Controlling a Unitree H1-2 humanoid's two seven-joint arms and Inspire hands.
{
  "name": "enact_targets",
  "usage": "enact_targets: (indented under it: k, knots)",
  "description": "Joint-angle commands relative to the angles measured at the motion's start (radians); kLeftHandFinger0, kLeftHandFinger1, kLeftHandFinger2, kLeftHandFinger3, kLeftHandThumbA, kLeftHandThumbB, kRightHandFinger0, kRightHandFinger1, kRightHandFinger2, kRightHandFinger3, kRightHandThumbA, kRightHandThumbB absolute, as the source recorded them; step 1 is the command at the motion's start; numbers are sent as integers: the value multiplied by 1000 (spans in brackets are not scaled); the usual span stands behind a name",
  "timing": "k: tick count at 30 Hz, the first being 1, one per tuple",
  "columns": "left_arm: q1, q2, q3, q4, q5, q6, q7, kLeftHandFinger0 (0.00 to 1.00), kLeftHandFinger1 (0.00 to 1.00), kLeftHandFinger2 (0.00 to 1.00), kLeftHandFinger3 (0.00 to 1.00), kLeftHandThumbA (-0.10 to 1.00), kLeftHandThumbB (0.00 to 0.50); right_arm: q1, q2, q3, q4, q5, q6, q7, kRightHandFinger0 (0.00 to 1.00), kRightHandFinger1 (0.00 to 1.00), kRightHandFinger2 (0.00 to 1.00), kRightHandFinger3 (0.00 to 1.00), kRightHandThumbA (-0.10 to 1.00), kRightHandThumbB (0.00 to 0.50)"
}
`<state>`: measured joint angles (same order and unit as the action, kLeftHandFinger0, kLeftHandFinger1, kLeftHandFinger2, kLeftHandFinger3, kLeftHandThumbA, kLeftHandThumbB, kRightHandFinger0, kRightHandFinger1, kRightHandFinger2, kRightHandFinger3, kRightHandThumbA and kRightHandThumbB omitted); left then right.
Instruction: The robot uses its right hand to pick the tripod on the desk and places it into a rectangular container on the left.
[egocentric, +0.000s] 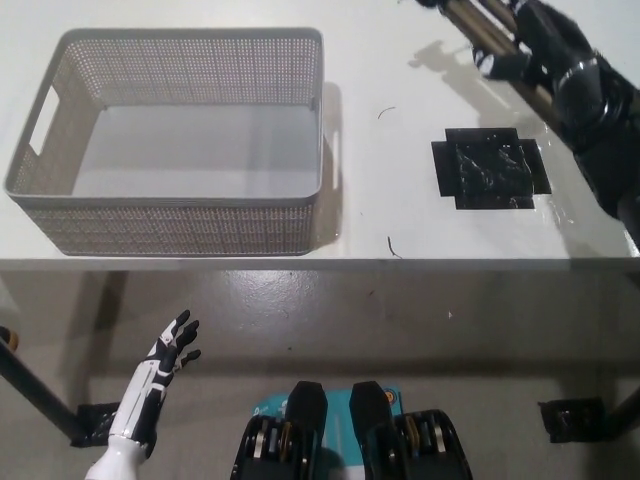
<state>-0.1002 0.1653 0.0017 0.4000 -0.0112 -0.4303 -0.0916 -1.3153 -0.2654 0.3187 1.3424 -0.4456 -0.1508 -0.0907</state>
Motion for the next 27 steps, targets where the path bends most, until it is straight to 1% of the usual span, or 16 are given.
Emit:
enact_targets:
  k: [1,4,7,9,10,11,12,13,14,15,17,18,19,22,24,27]
  knots:
    - [7,6,1,-22,3,-40,-4,972,1000,1000,1000,1000,500,-178,-42,-10,-104,1,-39,-35,51,622,956,1000,-100,144]
    - [24,6,-1,-25,-4,-40,-14,950,1000,1000,1000,1000,500,-173,-46,-20,-140,11,-55,-27,61,633,956,1000,-100,135]
    - [27,8,-4,-24,1,-40,-14,936,1000,1000,1000,1000,500,-187,-38,-22,-169,15,-65,-13,41,605,906,1000,-100,118]
    - [26,7,-5,-23,3,-40,-13,936,1000,1000,1000,1000,500,-212,-19,-8,-177,5,-110,-18,0,550,854,989,-100,99]
    - [30,7,-6,-25,4,-40,-14,932,1000,1000,1000,1000,500,-214,-14,-4,-190,2,-107,-10,29,576,897,1000,-100,109]
    - [30,4,-7,-22,4,-40,-13,924,1000,1000,1000,1000,500,-225,2,6,-206,-10,-92,-6,11,554,851,968,-100,123]
    - [30,3,-8,-21,5,-40,-12,918,1000,1000,1000,1000,500,-232,13,14,-219,-19,-81,-5,4,494,805,891,-100,126]
    - [29,2,-10,-19,9,-40,-10,917,1000,1000,1000,1000,500,-235,19,19,-230,-25,-75,-3,1,456,800,848,-100,128]
    - [27,3,-14,-18,21,-40,-4,910,1000,1000,1000,1000,500,-241,41,30,-267,-36,-52,6,0,362,749,832,-100,142]
    - [26,5,-18,-18,28,-40,-2,910,1000,1000,1000,1000,500,-243,57,34,-292,-35,-38,19,0,391,812,883,-100,144]
    - [25,6,-24,-15,20,-40,-15,928,1000,1000,1000,1000,500,-250,96,46,-322,-42,-17,35,0,445,820,958,-100,157]
    - [26,7,-25,-14,11,-40,-23,938,1000,1000,1000,1000,500,-249,121,53,-342,-48,9,45,25,500,862,992,-100,138]
    - [26,8,-26,-14,10,-40,-24,940,1000,1000,1000,1000,500,-246,135,57,-342,-50,2,40,32,517,860,983,-100,142]
    - [15,16,-29,-15,7,-40,-30,947,1000,1000,1000,1000,500,-253,182,73,-316,-69,3,17,12,472,826,876,-100,178]
    - [11,14,-31,-14,17,-40,-22,926,1000,1000,1000,1000,500,-257,219,87,-281,-81,-4,-5,0,355,759,690,-100,211]
    - [3,13,-35,-3,17,-40,-26,958,1000,1000,1000,1000,500,-263,255,105,-247,-92,-2,-23,0,322,747,684,-100,216]
